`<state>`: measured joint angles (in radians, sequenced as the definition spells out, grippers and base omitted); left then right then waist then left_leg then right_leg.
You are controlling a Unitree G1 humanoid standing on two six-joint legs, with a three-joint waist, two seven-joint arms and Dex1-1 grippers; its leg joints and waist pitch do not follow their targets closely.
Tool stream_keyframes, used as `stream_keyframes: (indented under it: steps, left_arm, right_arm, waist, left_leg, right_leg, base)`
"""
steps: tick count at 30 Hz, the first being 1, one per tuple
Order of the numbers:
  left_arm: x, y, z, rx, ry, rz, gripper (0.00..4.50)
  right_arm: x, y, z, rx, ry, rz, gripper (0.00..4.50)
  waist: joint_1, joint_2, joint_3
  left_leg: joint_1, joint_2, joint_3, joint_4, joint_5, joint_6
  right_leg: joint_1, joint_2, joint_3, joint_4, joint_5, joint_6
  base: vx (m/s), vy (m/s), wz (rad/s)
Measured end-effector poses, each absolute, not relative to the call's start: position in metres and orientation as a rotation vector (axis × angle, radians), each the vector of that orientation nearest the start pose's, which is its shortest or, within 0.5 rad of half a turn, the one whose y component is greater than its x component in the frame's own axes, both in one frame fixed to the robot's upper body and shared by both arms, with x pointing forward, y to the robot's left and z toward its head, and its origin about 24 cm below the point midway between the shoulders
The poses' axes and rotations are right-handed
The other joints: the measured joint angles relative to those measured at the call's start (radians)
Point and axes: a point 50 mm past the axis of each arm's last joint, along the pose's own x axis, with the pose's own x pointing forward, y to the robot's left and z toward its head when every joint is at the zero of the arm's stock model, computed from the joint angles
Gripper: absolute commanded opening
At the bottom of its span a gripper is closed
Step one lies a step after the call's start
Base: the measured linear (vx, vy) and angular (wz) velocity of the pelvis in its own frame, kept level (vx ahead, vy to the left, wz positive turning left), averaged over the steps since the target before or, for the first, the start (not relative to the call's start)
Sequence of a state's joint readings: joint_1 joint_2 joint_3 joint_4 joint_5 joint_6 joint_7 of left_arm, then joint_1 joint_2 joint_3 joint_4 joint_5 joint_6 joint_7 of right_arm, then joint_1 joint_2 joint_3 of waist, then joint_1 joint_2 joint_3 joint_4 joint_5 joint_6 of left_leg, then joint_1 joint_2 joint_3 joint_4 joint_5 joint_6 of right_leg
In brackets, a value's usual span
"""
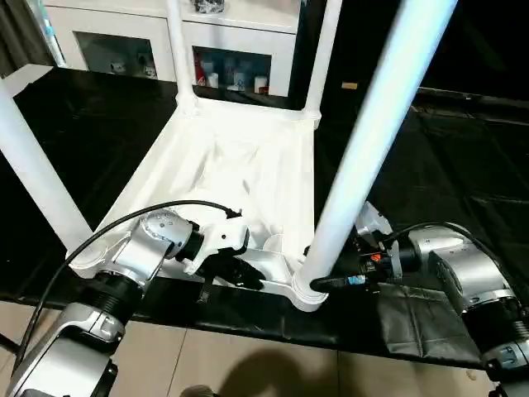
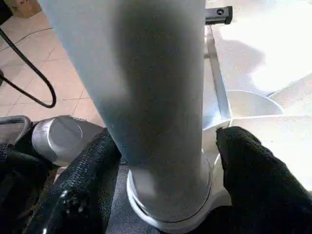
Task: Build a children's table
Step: Rotate leg to tighten
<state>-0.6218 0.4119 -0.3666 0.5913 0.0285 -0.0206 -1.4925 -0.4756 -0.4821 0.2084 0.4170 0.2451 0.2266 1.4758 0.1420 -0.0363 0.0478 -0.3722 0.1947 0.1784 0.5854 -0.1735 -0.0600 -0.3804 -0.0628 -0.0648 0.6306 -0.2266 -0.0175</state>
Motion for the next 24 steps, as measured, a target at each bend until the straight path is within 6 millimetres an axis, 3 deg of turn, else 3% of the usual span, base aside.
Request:
stream_keyframes:
  steps: [9,19,22,24]
  left_arm:
    - [0.303,0.132,0.059,0.512,0.477,-1.669,0.0]
    - [0.306,0.132,0.057,0.455,0.496,-1.607,0.0]
    - [0.31,0.13,0.055,0.408,0.52,-1.502,0.0]
    - [0.315,0.127,0.052,0.363,0.529,-1.404,0.0]
  right_arm:
    - [0.287,-0.162,0.062,-0.091,0.417,1.547,2.12]
    - [0.284,-0.157,0.06,-0.057,0.401,1.473,1.98]
    - [0.289,-0.154,0.056,-0.047,0.385,1.342,1.98]
    - [0.296,-0.148,0.053,-0.027,0.369,1.192,1.95]
  waist:
    - [-0.001,-0.002,0.0]
    - [-0.001,-0.002,-0.001]
    - [-0.011,-0.002,-0.001]
    - [-0.035,-0.002,-0.001]
  left_leg:
    - [0.0,0.0,0.0,0.001,0.0,0.0]
    - [0.002,0.001,0.0,0.001,0.0,-0.001]
    - [0.006,0.001,0.0,0.001,0.001,-0.002]
    - [0.01,0.001,0.0,0.0,0.002,-0.004]
  right_leg:
    - [0.0,0.0,0.0,0.001,0.0,0.0]
    - [0.001,0.0,0.0,0.002,0.0,0.0]
    - [0.004,0.0,0.0,0.003,0.002,-0.002]
    - [0.005,0.0,0.0,0.002,0.003,-0.003]
  base:
    - [0.0,0.0,0.0]
    - [0.0,0.0,0.0]
    - [0.0,0.0,0.0]
    - [0.0,0.0,0.0]
